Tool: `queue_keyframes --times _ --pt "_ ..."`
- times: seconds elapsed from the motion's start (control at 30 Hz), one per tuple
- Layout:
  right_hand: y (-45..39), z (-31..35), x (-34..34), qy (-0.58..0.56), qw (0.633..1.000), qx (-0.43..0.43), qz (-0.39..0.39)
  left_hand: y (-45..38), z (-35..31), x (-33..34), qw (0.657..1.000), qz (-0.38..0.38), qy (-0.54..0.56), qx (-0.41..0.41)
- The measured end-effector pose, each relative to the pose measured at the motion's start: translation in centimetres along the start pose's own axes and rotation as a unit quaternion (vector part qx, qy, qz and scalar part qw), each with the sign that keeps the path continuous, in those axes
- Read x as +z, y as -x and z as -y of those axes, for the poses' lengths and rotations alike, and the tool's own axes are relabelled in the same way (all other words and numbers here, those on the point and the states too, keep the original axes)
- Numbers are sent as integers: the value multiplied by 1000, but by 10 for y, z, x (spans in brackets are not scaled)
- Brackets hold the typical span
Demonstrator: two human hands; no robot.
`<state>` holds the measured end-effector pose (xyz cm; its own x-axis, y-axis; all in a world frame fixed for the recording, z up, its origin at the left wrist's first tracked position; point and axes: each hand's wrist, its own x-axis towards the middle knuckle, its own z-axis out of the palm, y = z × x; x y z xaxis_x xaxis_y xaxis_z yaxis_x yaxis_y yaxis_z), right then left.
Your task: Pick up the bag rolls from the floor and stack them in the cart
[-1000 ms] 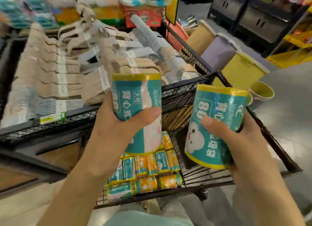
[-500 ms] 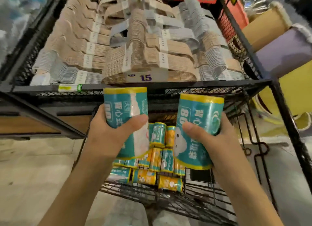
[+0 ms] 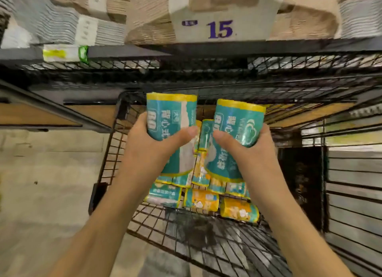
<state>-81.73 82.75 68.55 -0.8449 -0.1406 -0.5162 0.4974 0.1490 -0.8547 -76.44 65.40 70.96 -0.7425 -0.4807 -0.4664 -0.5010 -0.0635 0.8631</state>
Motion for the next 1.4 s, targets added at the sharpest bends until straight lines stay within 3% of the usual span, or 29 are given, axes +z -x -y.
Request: queue_keyframes --times 0.3,0.43,0.8,1.2,1.4 --pt "-92 -94 40 110 992 26 -60 -87 97 5 998 0 -43 -35" --pt "-112 -122 44 105 992 23 -72 -110 126 3 997 2 -64 -47" --pt "-149 -159 71 127 988 36 -86 -132 143 -13 996 -11 -48 -73" --pt "-193 -178 118 373 914 74 -140 -148 143 -30 996 -23 -42 -81" --pt "-194 -175 122 434 889 10 -147 -148 147 -31 995 -6 -50 -88"
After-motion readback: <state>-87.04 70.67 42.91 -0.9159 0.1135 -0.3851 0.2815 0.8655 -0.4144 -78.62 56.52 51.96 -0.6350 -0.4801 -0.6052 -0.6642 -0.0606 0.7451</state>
